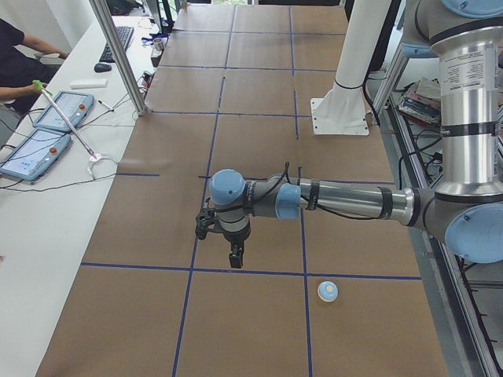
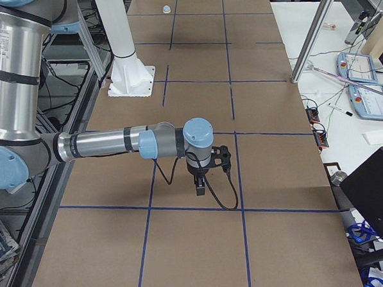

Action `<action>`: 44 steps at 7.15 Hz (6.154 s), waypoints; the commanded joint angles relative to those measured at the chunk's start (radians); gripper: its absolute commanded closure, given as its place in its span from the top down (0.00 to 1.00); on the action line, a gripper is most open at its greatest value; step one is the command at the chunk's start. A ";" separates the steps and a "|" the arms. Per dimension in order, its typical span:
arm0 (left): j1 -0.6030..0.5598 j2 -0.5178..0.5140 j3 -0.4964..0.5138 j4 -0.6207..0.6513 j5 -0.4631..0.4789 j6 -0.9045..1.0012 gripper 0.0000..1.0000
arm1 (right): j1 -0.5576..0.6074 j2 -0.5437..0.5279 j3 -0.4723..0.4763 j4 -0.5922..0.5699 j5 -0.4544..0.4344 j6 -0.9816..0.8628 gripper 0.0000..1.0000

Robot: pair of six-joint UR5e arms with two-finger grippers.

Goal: Place and press bell with both arms

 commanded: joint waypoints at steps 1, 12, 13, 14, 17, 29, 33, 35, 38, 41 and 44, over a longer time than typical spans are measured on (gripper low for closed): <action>0.001 -0.016 0.005 0.000 0.003 -0.010 1.00 | -0.004 -0.001 0.008 -0.014 -0.026 0.000 1.00; 0.211 0.231 0.064 -0.463 0.012 -0.199 1.00 | -0.007 -0.006 0.025 0.000 0.014 0.003 1.00; 0.329 0.287 0.072 -0.621 0.012 -0.372 1.00 | -0.009 -0.006 0.025 0.001 0.032 0.000 1.00; 0.418 0.307 0.116 -0.709 0.015 -0.482 1.00 | -0.012 -0.004 0.025 0.001 0.031 -0.002 1.00; 0.461 0.411 0.178 -0.907 0.015 -0.539 1.00 | -0.017 0.000 0.025 0.000 0.034 0.006 1.00; 0.621 0.422 0.282 -0.922 0.012 -0.544 0.96 | -0.017 -0.003 0.027 0.001 0.037 0.011 1.00; 0.620 0.421 0.281 -0.965 0.008 -0.552 0.23 | -0.017 -0.003 0.031 0.003 0.039 0.011 1.00; 0.601 0.421 0.228 -1.140 -0.018 -0.616 0.03 | -0.017 -0.003 0.044 0.001 0.039 0.011 1.00; 0.592 0.257 -0.036 -1.154 -0.111 -1.029 0.02 | -0.017 0.000 0.045 0.001 0.037 0.009 1.00; 0.604 -0.242 -0.017 -0.688 -0.108 -1.119 0.02 | -0.017 0.008 0.063 0.003 0.036 0.017 1.00; 0.673 -0.514 0.000 -0.352 -0.027 -1.121 0.02 | -0.017 0.009 0.070 0.003 0.033 0.014 1.00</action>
